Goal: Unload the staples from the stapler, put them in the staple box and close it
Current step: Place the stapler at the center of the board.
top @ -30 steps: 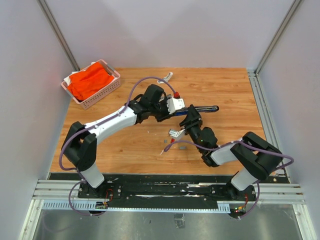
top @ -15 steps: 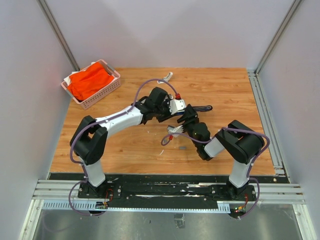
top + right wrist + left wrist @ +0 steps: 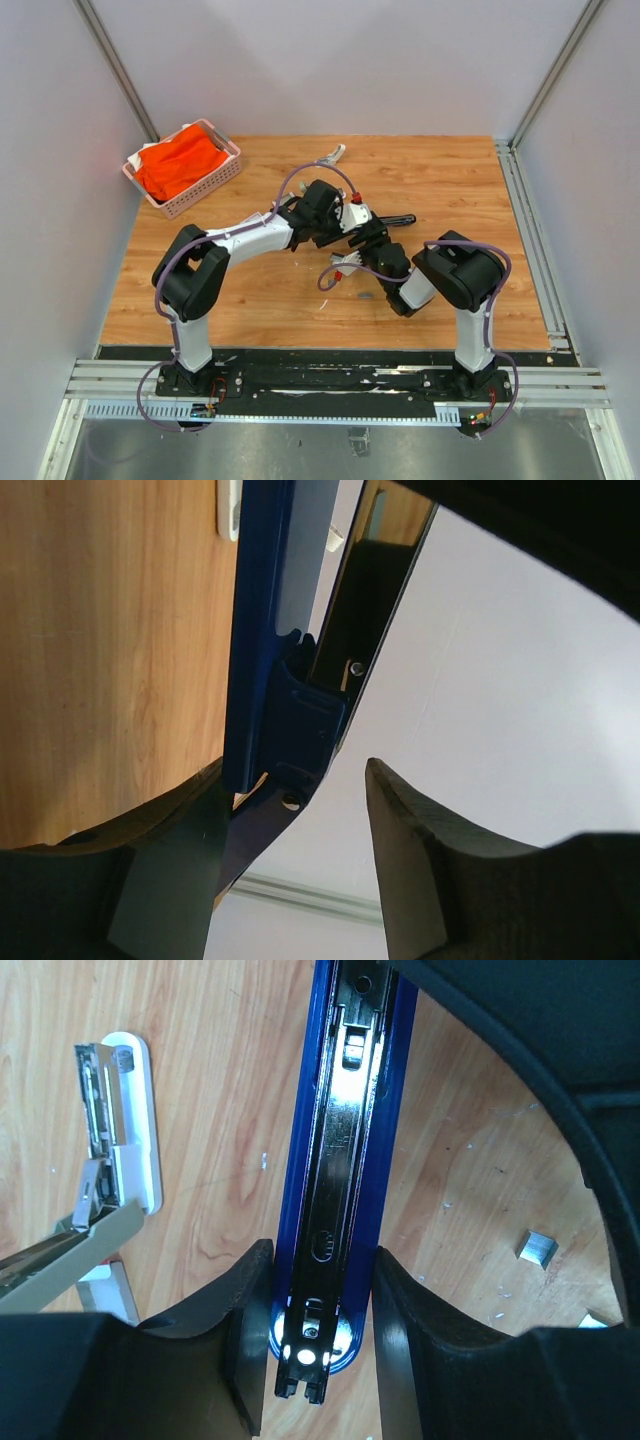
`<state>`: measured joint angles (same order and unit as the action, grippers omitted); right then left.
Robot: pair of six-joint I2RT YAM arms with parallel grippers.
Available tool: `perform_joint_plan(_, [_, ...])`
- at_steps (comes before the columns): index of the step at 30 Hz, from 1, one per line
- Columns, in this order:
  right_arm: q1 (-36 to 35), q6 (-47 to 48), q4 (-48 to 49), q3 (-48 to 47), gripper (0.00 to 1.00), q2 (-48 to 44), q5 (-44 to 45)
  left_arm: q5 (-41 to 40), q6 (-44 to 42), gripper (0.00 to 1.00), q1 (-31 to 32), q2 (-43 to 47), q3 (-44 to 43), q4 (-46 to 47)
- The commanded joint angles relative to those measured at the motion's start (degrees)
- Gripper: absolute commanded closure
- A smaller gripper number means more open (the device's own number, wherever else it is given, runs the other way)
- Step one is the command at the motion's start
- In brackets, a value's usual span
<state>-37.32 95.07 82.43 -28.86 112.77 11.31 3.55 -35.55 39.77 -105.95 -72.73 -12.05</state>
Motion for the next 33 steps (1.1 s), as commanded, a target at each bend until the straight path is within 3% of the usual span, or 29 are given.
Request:
perform_joint_plan(1, [0.98, -0.62, 7.55, -1.97, 0.44, 2.53, -0.72, -1.47, 0.26, 1.0, -0.3, -1.06, -1.9, 2.99])
perform_joint_plan(10, [1.62, -1.89, 7.52, -2.61, 0.39, 3.9, -0.63, -1.87, 0.0, 1.0, -0.31, -2.3, -2.73, 2.55])
perform_joint_plan(19, [2.04, -3.67, 7.47, -0.86, 0.25, 3.61, -1.42, -1.87, 0.09, 1.0, -0.31, -2.97, -3.06, 2.65])
perform_joint_plan(33, [2.27, -6.77, 6.92, 5.04, 0.18, -2.85, -4.99, -3.16, -0.05, 1.0, -0.35, -3.71, -3.27, 2.9])
